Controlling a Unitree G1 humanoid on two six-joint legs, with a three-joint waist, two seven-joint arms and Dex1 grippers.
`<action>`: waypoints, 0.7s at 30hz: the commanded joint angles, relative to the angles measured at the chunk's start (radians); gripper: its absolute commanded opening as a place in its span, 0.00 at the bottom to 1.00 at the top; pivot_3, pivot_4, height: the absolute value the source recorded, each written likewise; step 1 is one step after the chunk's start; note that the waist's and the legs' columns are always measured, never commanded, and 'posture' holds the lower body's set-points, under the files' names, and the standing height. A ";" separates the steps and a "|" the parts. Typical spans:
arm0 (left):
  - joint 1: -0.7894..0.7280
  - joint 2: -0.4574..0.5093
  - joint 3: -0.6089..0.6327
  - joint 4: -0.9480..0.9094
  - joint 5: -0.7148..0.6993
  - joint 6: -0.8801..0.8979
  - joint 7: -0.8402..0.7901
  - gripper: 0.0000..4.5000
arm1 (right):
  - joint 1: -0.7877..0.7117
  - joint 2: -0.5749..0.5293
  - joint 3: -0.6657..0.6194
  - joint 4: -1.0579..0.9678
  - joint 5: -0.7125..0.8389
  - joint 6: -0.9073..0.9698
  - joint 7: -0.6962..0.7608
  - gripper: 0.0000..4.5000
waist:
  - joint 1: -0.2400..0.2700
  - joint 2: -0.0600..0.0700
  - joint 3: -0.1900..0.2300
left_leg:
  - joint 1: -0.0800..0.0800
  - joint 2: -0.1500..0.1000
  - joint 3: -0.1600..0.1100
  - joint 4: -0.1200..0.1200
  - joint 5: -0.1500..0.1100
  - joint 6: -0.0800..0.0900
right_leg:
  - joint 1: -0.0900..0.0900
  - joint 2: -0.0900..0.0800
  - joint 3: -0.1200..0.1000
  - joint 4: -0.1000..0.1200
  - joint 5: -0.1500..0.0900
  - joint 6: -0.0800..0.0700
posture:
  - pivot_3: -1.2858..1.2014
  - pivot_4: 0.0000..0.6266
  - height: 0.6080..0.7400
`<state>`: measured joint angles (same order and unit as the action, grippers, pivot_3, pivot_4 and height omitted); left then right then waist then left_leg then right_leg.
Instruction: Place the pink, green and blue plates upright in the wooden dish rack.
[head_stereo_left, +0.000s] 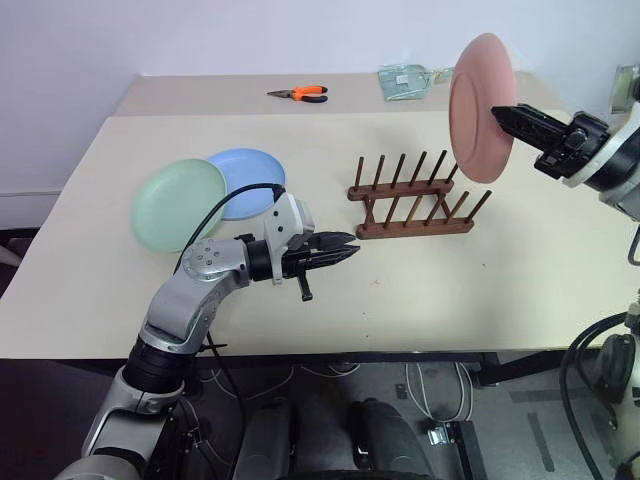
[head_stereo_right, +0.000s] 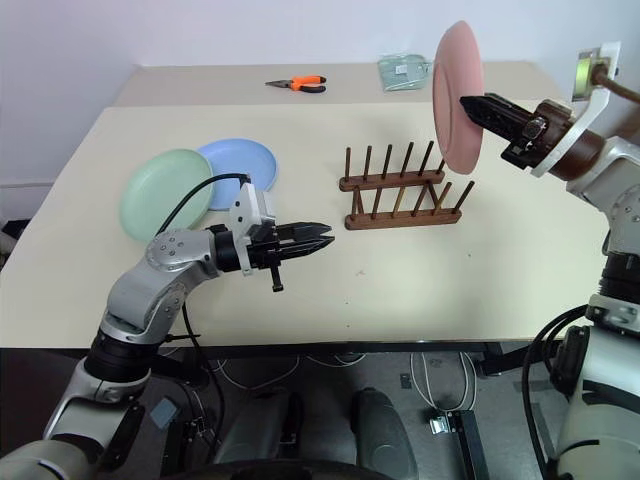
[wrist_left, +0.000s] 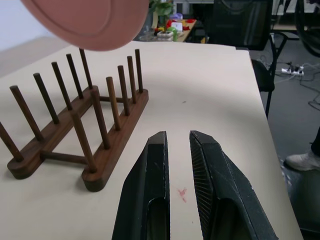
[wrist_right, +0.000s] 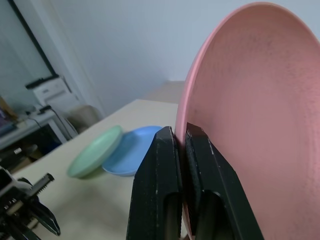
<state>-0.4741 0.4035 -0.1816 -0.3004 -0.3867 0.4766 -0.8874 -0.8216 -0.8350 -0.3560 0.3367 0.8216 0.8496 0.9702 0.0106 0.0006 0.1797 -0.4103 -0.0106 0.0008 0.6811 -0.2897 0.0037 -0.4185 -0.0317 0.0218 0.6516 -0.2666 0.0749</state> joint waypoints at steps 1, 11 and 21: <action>0.005 0.008 0.007 -0.049 -0.024 0.003 -0.001 0.16 | -0.060 -0.009 -0.014 0.041 0.010 0.020 0.023 0.02 | 0.000 0.000 0.000 | 0.000 0.000 0.000 0.000 0.000 0.000 | 0.000 0.000 0.000 0.000 0.000 0.000 | 0.52 0.24 1.00; 0.014 0.022 0.005 -0.062 -0.030 0.005 0.009 0.16 | -0.093 -0.002 -0.018 0.194 -0.029 0.048 0.023 0.02 | 0.000 0.000 0.000 | 0.000 0.000 0.000 0.000 0.000 0.000 | 0.000 0.000 0.000 0.000 0.000 0.000 | 0.52 0.24 1.00; 0.018 0.030 0.004 -0.070 -0.032 0.012 0.015 0.16 | -0.069 -0.004 -0.045 0.291 -0.072 -0.017 0.046 0.21 | 0.000 0.000 0.000 | 0.000 0.000 0.000 0.000 0.000 0.000 | 0.000 0.001 0.000 0.000 0.000 0.000 | 0.52 0.24 1.00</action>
<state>-0.4444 0.4306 -0.1818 -0.3356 -0.4048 0.4932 -0.8727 -0.8736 -0.8325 -0.3714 0.6156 0.7574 0.8629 1.0196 0.0103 0.0007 0.1797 -0.4101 -0.0105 0.0014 0.6814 -0.2897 0.0037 -0.4182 -0.0312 0.0221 0.6517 -0.2666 0.0749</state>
